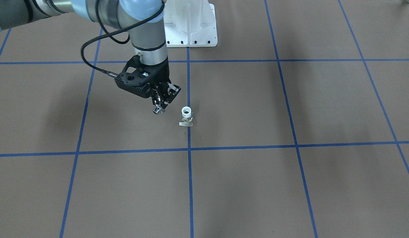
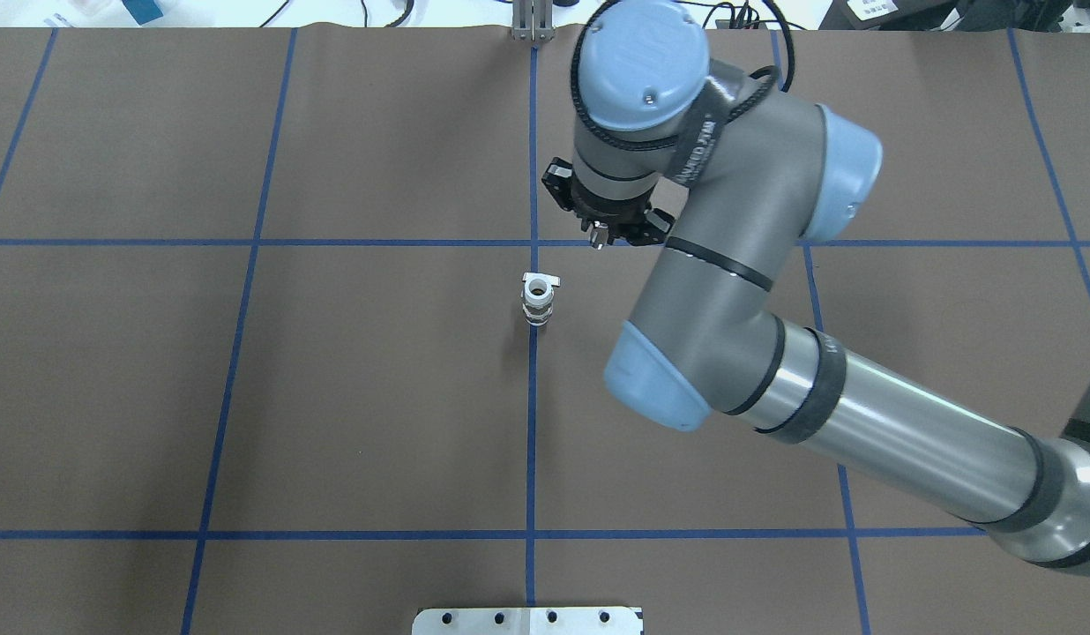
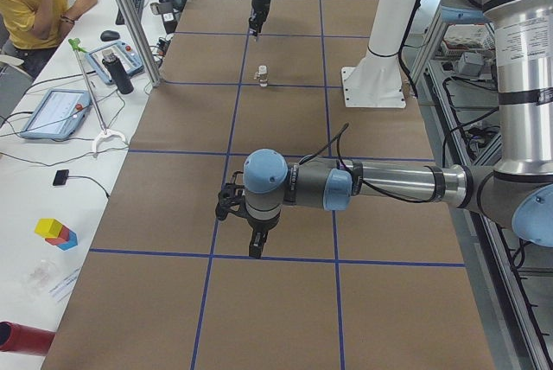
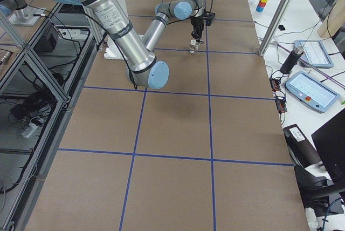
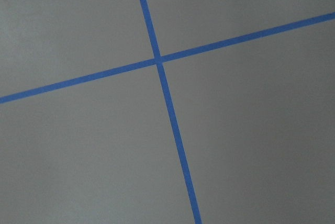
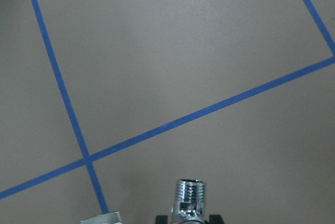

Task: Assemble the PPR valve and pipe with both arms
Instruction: 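Lift the chrome fitting and carry it above the valve with the right gripper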

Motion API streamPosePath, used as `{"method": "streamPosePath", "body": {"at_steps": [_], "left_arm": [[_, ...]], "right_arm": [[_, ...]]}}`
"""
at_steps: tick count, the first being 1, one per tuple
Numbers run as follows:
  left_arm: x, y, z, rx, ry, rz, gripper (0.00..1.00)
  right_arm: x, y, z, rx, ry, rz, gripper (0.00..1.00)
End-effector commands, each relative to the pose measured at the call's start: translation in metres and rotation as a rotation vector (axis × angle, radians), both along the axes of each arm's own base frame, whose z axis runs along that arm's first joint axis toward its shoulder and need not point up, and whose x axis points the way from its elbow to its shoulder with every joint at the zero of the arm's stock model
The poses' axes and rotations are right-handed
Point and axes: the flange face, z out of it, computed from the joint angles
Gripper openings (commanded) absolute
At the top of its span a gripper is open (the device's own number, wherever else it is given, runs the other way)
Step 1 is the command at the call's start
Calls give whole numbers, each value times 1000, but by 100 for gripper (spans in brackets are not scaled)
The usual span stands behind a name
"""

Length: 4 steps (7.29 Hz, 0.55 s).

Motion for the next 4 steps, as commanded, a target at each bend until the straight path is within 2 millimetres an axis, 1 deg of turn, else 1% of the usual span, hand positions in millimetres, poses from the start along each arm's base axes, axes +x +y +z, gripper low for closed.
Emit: {"method": "streamPosePath", "body": {"at_steps": [1,2,3,4], "left_arm": [[0,-1,-1,1,0,-2,100],[0,-1,-1,0,0,-3,100],[0,-1,-1,0,0,-3,100],[1,-1,-1,0,0,-2,100]], "right_arm": [[-56,2,-21,-30,56,57,0],[-71,12,-15,-42,69,46,0],[-77,18,-11,-35,80,42,0],[-80,21,-14,-35,77,38,0]]}}
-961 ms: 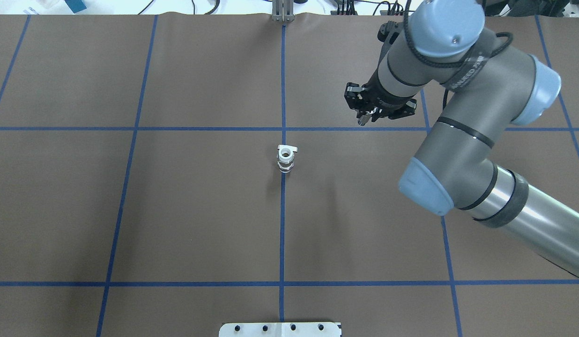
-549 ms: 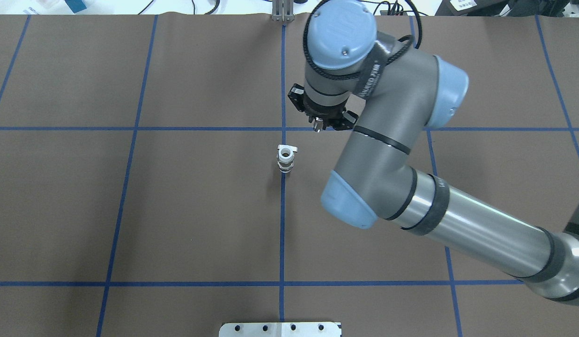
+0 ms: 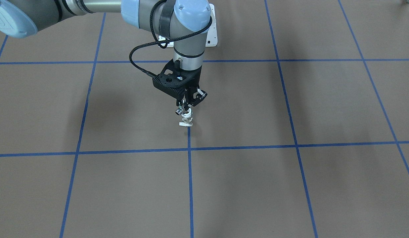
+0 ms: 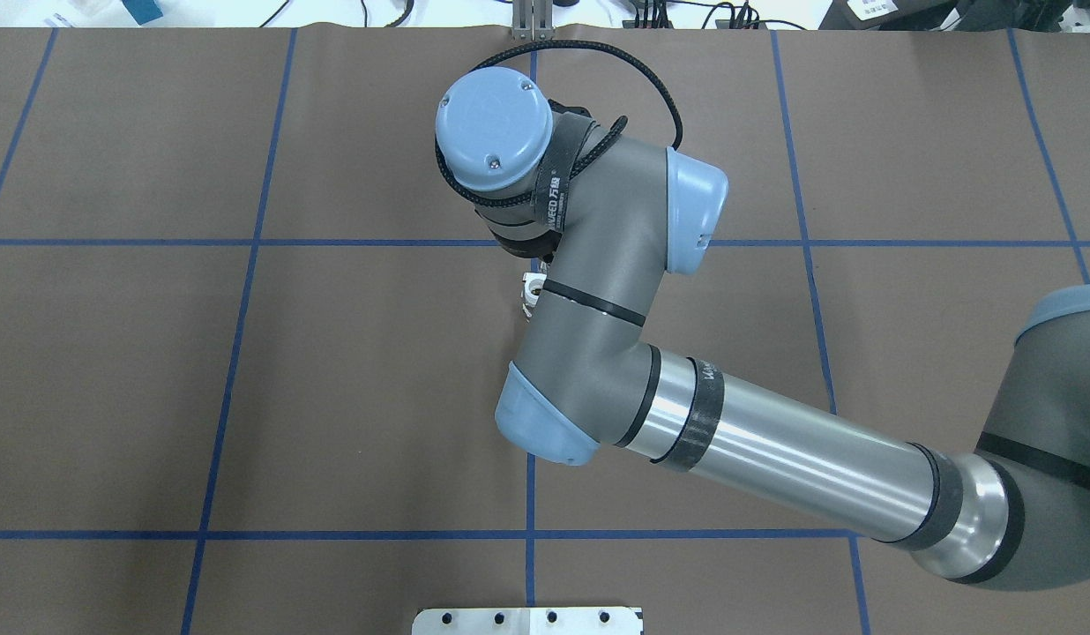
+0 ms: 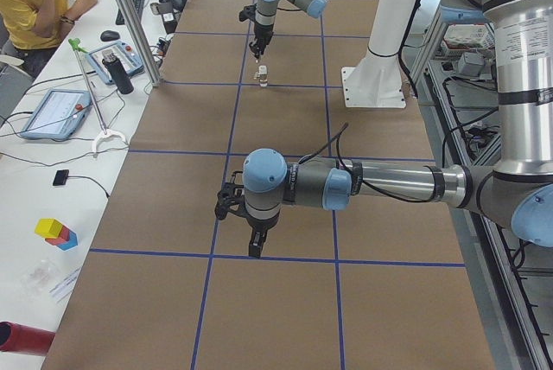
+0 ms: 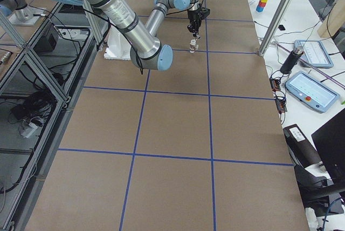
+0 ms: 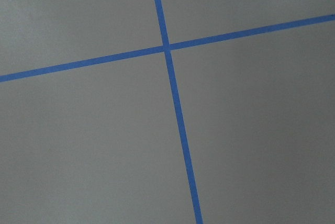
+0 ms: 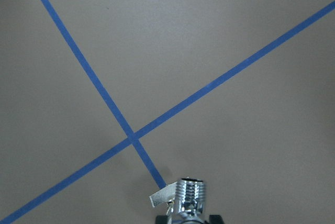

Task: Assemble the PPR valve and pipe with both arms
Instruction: 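Lower the chrome fitting onto the top of the valve with the right gripper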

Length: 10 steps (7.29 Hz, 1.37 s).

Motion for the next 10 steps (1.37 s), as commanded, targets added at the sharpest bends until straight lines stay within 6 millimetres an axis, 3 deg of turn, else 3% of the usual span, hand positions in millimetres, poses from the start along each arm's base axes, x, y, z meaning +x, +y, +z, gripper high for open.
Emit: {"method": "streamPosePath", "body": {"at_steps": [1,5,10], "left_arm": [[1,-1,-1,1,0,1,100],[0,-3,-3,5,0,0,100],[0,-4,-3,5,0,0,100]], "right_arm": [[-7,7,-6,0,-6,1,0],[-16,16,3,-4,5,-14,0],[-18,13,9,19,28,-13,0]]}}
